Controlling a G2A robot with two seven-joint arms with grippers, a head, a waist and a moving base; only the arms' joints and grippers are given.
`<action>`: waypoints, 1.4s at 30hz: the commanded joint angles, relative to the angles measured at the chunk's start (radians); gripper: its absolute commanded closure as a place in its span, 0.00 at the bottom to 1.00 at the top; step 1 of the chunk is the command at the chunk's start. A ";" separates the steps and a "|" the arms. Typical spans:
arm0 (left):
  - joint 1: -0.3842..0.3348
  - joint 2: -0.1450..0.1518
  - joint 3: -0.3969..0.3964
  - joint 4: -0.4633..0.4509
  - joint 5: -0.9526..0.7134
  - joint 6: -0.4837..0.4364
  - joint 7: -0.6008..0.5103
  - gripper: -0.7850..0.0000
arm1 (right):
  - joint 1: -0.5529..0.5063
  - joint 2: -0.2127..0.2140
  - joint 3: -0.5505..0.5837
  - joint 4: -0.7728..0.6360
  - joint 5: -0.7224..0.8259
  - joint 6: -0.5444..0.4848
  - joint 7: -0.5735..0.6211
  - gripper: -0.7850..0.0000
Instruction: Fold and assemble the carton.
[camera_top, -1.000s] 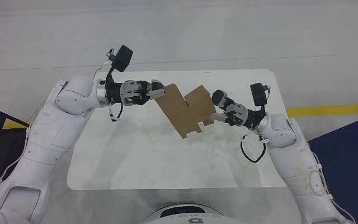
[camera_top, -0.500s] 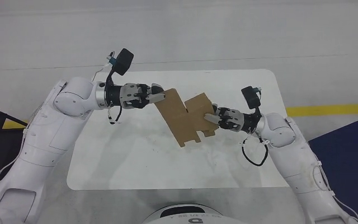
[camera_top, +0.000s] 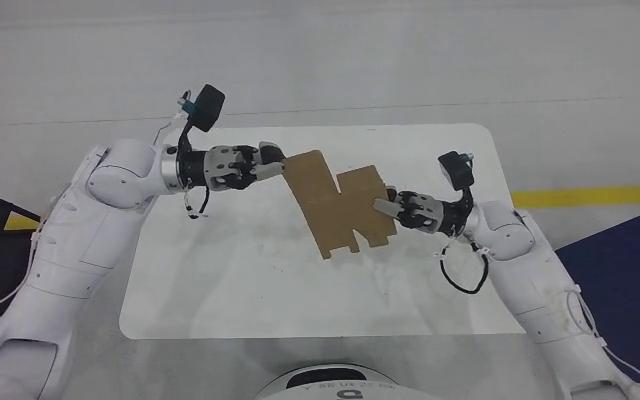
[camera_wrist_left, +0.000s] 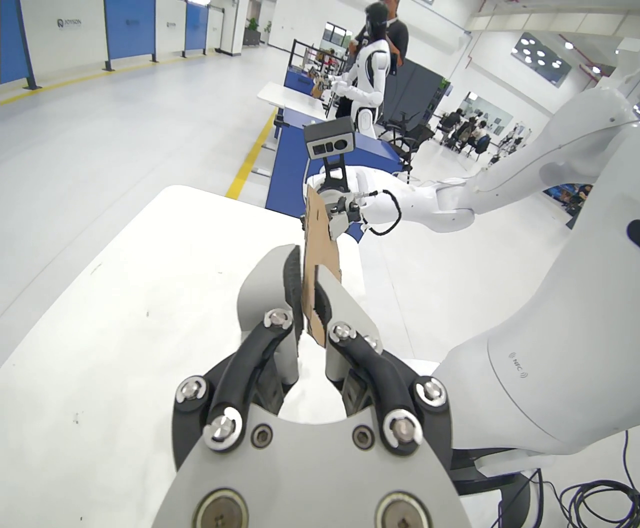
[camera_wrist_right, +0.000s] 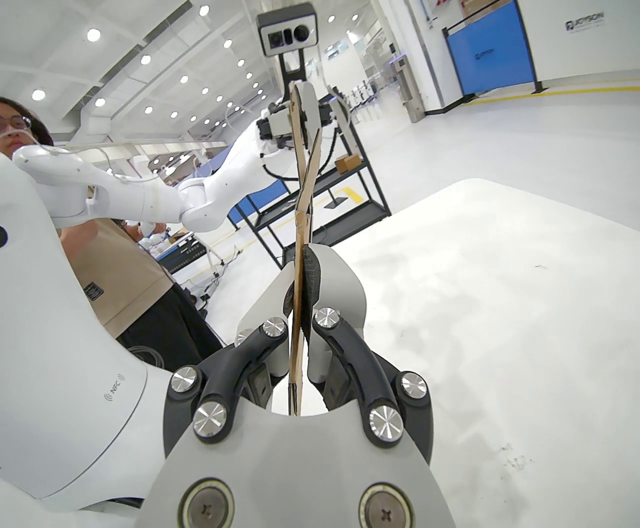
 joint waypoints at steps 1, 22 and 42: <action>0.020 0.008 -0.039 0.024 0.017 0.000 0.020 0.00 | 0.011 -0.003 0.018 0.031 -0.015 0.032 -0.060 1.00; 0.209 0.036 -0.137 0.097 0.069 -0.040 0.105 0.00 | 0.093 -0.022 0.053 0.092 0.048 0.327 -0.329 1.00; 0.209 0.036 -0.137 0.097 0.069 -0.040 0.105 0.00 | 0.187 -0.157 -0.196 0.165 1.998 1.092 0.332 1.00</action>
